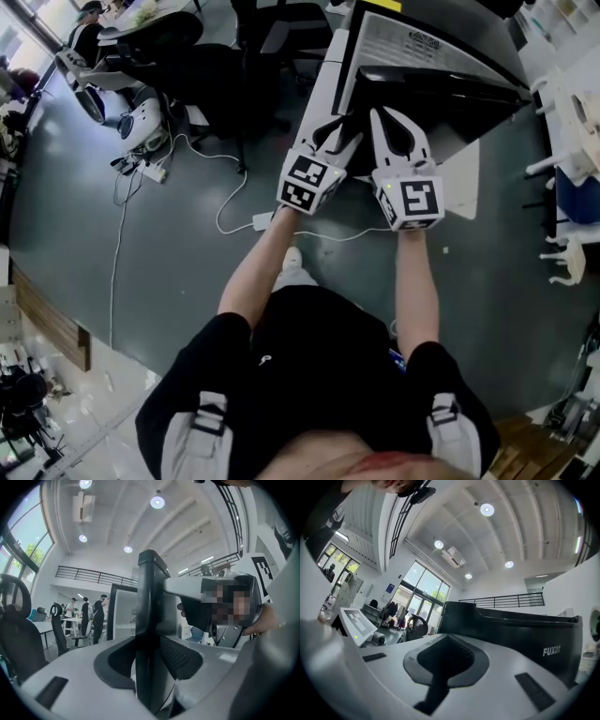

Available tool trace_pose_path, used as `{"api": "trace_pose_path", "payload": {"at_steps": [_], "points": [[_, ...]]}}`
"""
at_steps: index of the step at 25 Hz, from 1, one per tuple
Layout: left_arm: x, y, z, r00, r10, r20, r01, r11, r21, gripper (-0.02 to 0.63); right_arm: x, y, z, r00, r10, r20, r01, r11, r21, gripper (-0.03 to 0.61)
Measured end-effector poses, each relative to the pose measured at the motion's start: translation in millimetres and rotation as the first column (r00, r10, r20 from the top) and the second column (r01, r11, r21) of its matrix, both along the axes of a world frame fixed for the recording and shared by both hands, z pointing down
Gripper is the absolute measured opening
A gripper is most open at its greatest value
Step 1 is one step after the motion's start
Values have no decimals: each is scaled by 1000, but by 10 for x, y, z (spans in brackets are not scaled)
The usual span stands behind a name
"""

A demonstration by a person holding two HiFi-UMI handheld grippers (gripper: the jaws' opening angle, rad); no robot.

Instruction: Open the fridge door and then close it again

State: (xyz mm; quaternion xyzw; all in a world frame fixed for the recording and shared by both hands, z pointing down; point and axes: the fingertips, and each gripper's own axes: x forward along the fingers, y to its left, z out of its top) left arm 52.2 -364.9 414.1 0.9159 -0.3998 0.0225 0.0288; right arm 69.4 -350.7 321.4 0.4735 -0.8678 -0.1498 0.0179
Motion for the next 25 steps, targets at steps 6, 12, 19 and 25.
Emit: {"api": "trace_pose_path", "payload": {"at_steps": [6, 12, 19, 25], "points": [[-125, -762, -22, 999, 44, -18, -45, 999, -25, 146, -147, -741, -72, 994, 112, -1, -112, 993, -22, -6], [-149, -1417, -15, 1000, 26, -9, -26, 999, -31, 123, -136, -1384, -19, 979, 200, -28, -201, 978, -51, -6], [-56, -1783, -30, 999, 33, 4, -33, 998, -51, 112, 7, -1741, 12, 965, 256, -55, -259, 964, -63, -6], [-34, -1853, -16, 999, 26, -39, -28, 998, -52, 109, 89, -1809, 32, 968, 251, -17, -252, 966, -56, -6]]}}
